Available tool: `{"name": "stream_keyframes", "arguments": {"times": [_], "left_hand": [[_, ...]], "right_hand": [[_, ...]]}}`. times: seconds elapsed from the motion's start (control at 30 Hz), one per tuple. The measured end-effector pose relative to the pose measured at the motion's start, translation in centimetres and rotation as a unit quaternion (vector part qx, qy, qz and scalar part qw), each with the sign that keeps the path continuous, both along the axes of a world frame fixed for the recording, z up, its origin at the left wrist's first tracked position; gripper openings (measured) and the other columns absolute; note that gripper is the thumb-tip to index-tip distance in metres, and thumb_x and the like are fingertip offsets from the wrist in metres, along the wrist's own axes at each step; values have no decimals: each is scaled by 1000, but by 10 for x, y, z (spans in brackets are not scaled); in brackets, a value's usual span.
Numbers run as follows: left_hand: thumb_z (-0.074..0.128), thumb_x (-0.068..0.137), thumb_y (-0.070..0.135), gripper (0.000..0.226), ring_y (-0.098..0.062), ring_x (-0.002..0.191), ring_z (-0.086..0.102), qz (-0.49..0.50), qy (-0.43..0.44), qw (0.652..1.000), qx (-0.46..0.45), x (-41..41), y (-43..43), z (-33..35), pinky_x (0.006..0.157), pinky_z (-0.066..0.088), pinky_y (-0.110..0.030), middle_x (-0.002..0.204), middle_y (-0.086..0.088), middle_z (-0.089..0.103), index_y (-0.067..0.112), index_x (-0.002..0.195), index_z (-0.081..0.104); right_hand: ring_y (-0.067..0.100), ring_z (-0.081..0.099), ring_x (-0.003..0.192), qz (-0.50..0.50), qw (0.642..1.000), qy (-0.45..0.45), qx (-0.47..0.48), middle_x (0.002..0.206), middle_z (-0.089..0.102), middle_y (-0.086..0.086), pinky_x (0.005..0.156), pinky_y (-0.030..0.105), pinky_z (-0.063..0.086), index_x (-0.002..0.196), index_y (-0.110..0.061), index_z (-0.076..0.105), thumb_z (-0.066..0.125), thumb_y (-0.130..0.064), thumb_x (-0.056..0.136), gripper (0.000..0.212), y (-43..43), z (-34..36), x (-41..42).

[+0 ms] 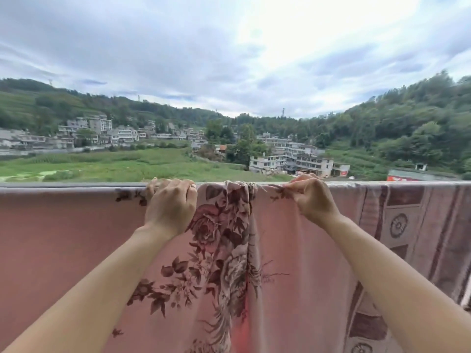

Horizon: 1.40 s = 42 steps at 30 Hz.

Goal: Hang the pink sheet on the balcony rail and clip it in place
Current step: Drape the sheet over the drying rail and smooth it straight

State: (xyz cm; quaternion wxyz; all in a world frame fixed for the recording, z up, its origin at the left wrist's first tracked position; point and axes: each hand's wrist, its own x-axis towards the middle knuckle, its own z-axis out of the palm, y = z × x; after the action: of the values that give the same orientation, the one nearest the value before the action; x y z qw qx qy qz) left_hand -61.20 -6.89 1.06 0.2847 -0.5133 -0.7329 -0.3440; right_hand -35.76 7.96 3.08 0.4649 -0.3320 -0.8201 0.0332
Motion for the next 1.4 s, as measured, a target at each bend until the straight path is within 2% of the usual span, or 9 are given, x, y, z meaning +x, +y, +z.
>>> {"name": "stream_keyframes", "arguments": {"times": [0.17,0.33,0.47,0.57,0.67,0.87,1.03,1.2,1.4], "left_hand": [[35,93,25,35,-24,75,49,29,9,988,148,22,29,-14,85,23,-38,74,-8,64,12,68,56],[33,92,25,38,-27,70,50,75,-11,977,200,17,48,-22,83,39,-40,69,-14,60,6,68,57],[38,90,24,37,-32,77,55,141,-46,965,217,41,66,-16,80,40,-40,78,-20,68,2,76,65],[39,92,27,35,-30,88,57,133,-45,975,169,92,90,-3,99,25,-45,87,-15,70,7,83,67],[37,91,30,33,-27,84,59,51,24,994,89,155,125,-6,90,23,-40,87,-7,70,14,82,64],[31,91,35,36,-22,90,60,-12,70,997,11,226,176,-4,86,27,-39,94,0,69,19,91,63],[26,92,36,39,-25,81,60,-37,45,998,5,286,222,8,85,31,-38,82,-2,69,19,75,58],[23,91,37,45,-29,80,57,55,1,998,22,313,244,6,89,31,-43,75,-10,66,17,75,61],[35,96,32,37,-34,92,56,99,2,995,-6,386,275,12,99,27,-53,92,-15,67,12,83,64]], "right_hand": [[31,58,87,-72,985,-113,113,86,62,9,71,36,47,81,-1,68,53,-1,85,15,26,8,39],[34,59,96,-259,952,-143,79,98,64,16,81,39,42,89,-4,61,51,-4,86,11,71,7,133],[34,58,87,-258,958,-97,81,88,62,17,73,37,41,81,-5,56,50,-2,82,7,103,-2,157],[22,46,61,-126,991,22,25,65,53,9,54,28,32,67,-4,50,52,-1,81,14,110,-8,153],[8,42,53,-16,988,148,-40,61,55,5,50,18,33,63,-2,58,51,-3,85,22,122,0,163],[10,52,88,-10,999,26,31,88,61,-7,79,13,40,96,-12,73,64,-4,79,21,158,-13,203],[13,60,81,79,992,10,97,84,67,0,75,19,51,90,-5,76,72,-10,82,10,188,-4,232],[21,52,77,-17,974,-142,177,79,57,4,64,33,45,73,-4,57,54,-1,85,12,237,5,297],[35,59,87,-180,980,-4,85,90,62,11,78,41,45,81,-6,59,51,-8,88,11,308,-11,423]]}}
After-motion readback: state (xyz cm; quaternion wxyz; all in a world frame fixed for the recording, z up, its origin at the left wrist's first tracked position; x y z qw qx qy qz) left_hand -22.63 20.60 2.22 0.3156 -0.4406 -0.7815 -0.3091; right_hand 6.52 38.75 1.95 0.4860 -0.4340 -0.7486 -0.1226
